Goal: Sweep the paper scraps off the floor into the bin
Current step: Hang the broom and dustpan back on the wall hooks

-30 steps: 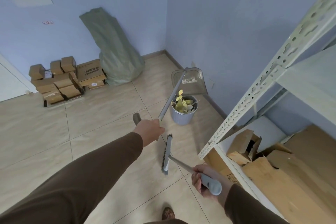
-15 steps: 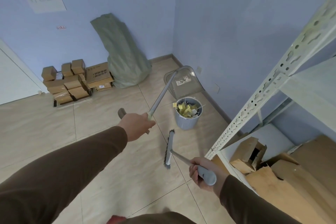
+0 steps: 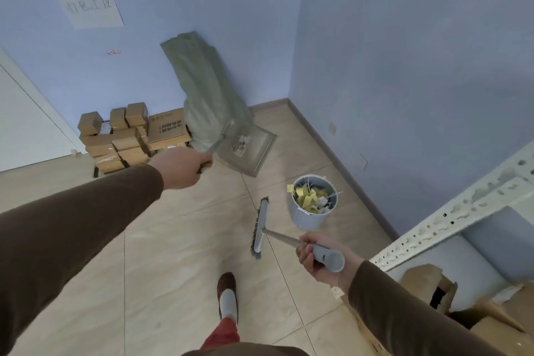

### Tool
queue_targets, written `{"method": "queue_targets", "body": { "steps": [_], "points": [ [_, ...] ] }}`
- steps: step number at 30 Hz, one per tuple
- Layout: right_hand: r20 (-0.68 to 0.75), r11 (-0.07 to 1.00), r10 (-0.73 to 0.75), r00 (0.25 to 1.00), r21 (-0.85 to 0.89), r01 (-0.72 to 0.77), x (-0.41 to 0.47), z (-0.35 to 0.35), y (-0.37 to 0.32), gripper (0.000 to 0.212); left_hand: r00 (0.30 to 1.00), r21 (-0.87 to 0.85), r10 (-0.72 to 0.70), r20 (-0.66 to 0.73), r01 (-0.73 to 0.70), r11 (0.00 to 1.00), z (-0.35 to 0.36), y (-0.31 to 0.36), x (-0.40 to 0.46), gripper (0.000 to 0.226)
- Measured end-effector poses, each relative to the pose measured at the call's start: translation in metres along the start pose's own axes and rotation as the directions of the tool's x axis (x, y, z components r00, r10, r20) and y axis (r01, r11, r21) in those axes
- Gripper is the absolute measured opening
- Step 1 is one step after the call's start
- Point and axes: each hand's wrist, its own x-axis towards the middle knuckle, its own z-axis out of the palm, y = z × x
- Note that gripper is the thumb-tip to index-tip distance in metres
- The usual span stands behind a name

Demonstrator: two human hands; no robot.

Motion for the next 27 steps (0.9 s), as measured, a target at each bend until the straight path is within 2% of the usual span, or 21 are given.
{"method": "queue_targets", "body": {
  "steps": [4,8,11,13,15,17,19,23,27],
  "points": [
    [0.026,0.996,-0.076,0.997,-0.036,0.077,0.027,0.047,-0.065,0.012,0.999,-0.014,0.007,0.038,-0.006,1.0,-0.019,-0.06,0.059,0.028],
    [0.027,0.986,-0.165,0.986,0.019,0.164,0.057,0.107,-0.146,0.013,0.996,-0.138,0.023,0.089,-0.011,0.99,-0.04,-0.114,0.129,0.032],
    [0.081,0.967,-0.254,0.964,0.047,0.251,0.066,0.154,-0.206,0.003,0.989,-0.175,0.039,0.142,-0.014,0.984,-0.057,-0.153,0.187,0.034],
    [0.07,0.929,-0.363,0.929,-0.041,0.367,0.066,0.182,-0.248,0.012,0.985,-0.182,0.073,0.157,-0.043,0.982,-0.071,-0.169,0.226,0.031],
    [0.103,0.875,-0.442,0.891,-0.166,0.454,0.065,0.206,-0.291,0.009,0.978,-0.188,0.116,0.173,-0.083,0.979,-0.087,-0.178,0.263,0.032],
    [0.14,0.846,-0.461,0.876,-0.229,0.482,0.064,0.225,-0.335,0.007,0.974,-0.18,0.152,0.168,-0.121,0.976,-0.105,-0.184,0.299,0.034],
    [0.144,0.832,-0.467,0.872,-0.261,0.489,0.063,0.242,-0.38,0.017,0.976,-0.172,0.171,0.137,-0.147,0.974,-0.128,-0.188,0.336,0.034],
    [0.106,0.775,-0.518,0.849,-0.362,0.518,0.057,0.27,-0.473,0.059,0.971,-0.134,0.236,-0.022,-0.237,0.962,-0.189,-0.189,0.415,0.033],
    [0.162,0.588,-0.625,0.764,-0.546,0.597,0.036,0.288,-0.573,0.088,0.929,0.015,0.308,-0.206,-0.312,0.95,-0.259,-0.184,0.505,0.032]
  ]
}}
